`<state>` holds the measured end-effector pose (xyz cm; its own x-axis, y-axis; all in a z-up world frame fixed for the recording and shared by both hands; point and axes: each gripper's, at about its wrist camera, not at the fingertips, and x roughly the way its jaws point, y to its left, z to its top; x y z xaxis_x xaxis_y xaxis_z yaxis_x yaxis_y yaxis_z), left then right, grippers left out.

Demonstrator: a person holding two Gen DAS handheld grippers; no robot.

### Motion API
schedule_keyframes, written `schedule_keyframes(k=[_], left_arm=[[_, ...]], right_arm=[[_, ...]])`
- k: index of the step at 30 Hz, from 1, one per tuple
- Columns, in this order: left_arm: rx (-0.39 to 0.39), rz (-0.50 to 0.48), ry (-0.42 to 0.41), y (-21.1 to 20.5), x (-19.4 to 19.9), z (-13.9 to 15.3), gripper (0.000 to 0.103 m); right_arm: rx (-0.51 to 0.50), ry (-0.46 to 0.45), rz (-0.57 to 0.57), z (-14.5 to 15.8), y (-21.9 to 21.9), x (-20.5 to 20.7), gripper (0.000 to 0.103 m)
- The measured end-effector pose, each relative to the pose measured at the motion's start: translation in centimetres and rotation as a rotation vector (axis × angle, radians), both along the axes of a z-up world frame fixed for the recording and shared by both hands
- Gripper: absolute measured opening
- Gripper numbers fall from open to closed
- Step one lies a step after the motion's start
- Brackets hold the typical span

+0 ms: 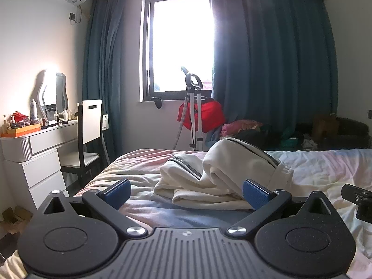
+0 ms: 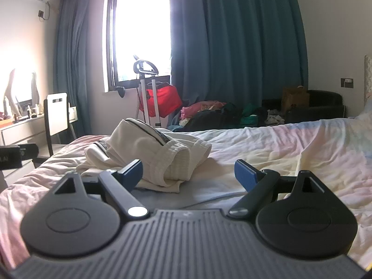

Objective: Fold clothes
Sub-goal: 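Move both grippers open toward the white garment on the bed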

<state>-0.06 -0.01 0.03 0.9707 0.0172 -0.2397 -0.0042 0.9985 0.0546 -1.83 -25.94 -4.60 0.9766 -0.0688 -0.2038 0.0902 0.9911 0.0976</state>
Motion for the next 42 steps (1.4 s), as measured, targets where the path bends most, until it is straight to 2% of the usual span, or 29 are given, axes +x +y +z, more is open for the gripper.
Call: schedule_keyframes(k=[25, 33, 38, 42], left_arm=[[-0.011, -0.02, 0.029, -0.1, 0.5, -0.9, 0.103], [-0.014, -0.039, 0.026, 0.0, 0.5, -0.8, 0.103], [-0.045, -0.09, 0.048, 0.5, 0.8, -0.9, 0.103], [-0.023, -0.058, 0.045, 0.7, 0.9, -1.0, 0.103]], right_arm=[[-0.01, 0.009, 0.01, -0.3, 0.1, 0.0, 0.087], [-0.005, 0.014, -0.003, -0.7, -0.3, 0.7, 0.087], [-0.016, 0.021, -0.005, -1.1, 0.0, 0.8, 0.087], [-0.02, 0.03, -0.006, -1.3, 0.3, 0.9, 0.087]])
